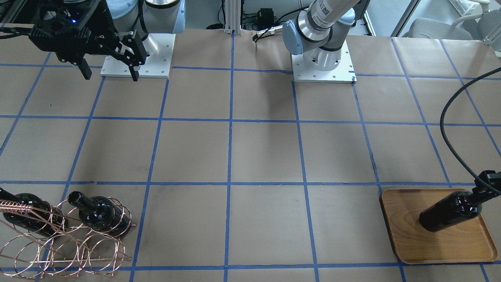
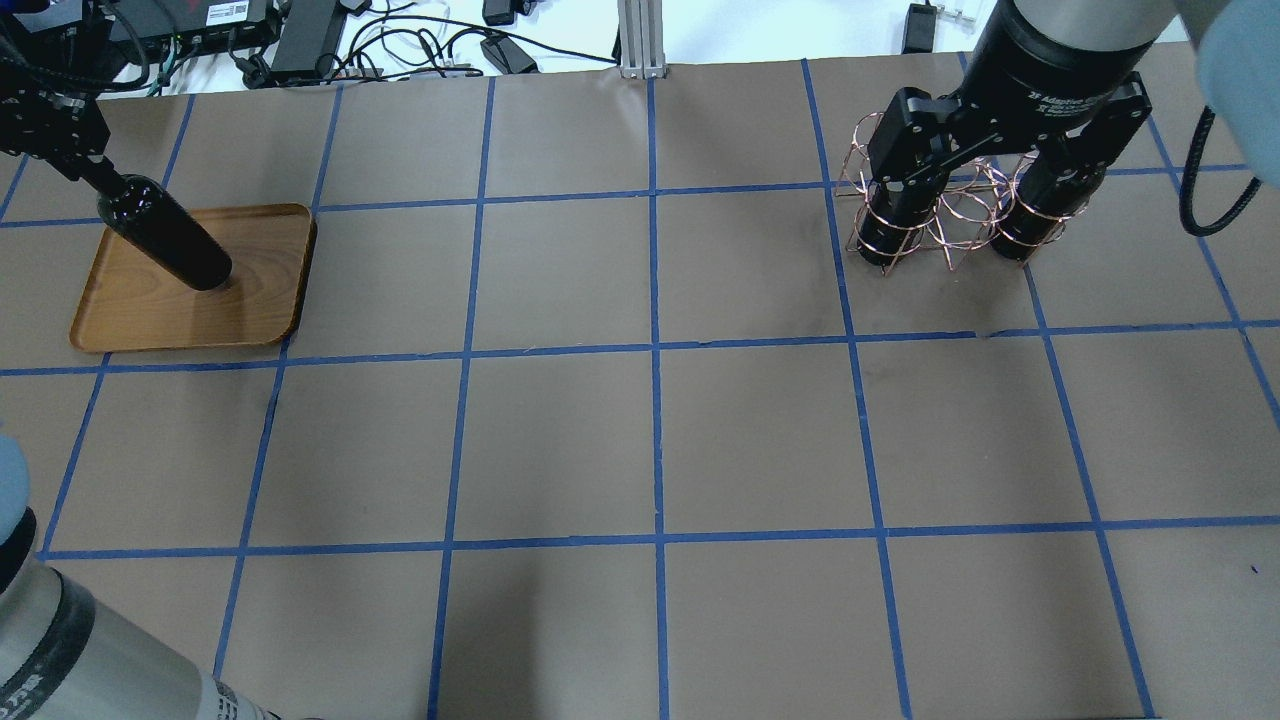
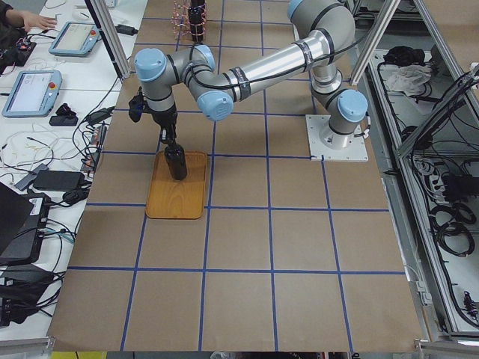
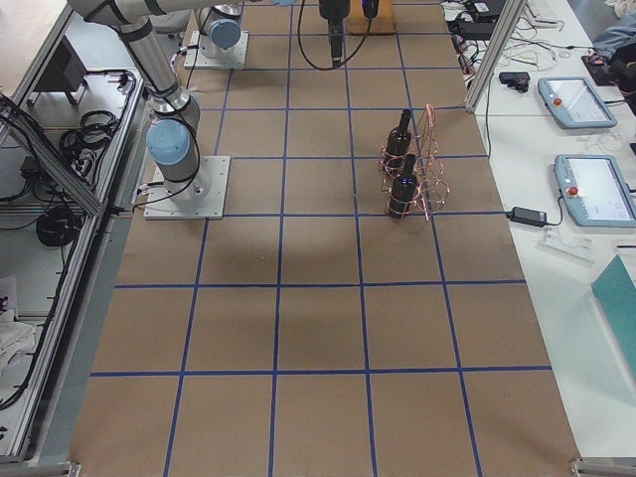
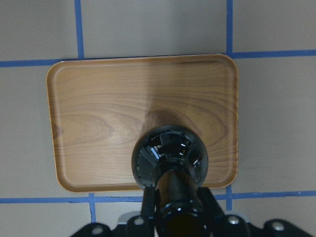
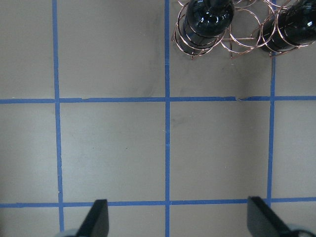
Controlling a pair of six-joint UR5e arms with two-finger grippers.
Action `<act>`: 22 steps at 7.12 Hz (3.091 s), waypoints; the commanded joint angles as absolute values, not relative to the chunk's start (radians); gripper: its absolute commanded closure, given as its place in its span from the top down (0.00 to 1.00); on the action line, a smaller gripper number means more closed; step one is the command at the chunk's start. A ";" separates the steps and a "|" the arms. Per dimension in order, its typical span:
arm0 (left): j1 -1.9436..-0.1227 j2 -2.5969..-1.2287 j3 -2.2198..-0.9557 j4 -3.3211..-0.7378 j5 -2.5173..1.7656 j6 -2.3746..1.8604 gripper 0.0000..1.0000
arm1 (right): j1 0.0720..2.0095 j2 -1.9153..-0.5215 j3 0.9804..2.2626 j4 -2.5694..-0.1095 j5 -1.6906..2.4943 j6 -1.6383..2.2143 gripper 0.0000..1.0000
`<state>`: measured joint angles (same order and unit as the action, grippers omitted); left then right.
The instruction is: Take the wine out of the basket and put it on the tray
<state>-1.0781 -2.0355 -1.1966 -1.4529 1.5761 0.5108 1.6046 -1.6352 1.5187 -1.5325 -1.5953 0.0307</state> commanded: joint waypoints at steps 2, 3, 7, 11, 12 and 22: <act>-1.057 -2.059 -1.198 -1.419 1.569 0.511 0.00 | 1.605 -1.635 1.519 -1.532 -1.595 0.031 1.00; -1.057 -2.065 -1.198 -1.417 1.568 0.511 0.00 | 1.605 -1.635 1.519 -1.532 -1.595 0.031 1.00; -1.054 -1.991 -1.212 -1.480 1.568 0.506 1.00 | 1.605 -1.635 1.519 -1.532 -1.595 0.031 1.00; -1.161 -1.755 -1.296 -1.620 1.562 0.378 1.00 | 1.605 -1.635 1.519 -1.532 -1.595 0.031 1.00; -1.222 -1.726 -1.313 -1.620 1.568 0.324 1.00 | 1.605 -1.637 1.519 -1.532 -1.595 0.031 1.00; -1.534 -1.532 -1.511 -1.608 1.589 0.106 1.00 | 1.605 -1.637 1.519 -1.532 -1.595 0.031 1.00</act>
<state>-1.5335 -1.5391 -1.5048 -1.6073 1.5884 0.1060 1.6045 -1.6355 1.5186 -1.5325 -1.5953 0.0307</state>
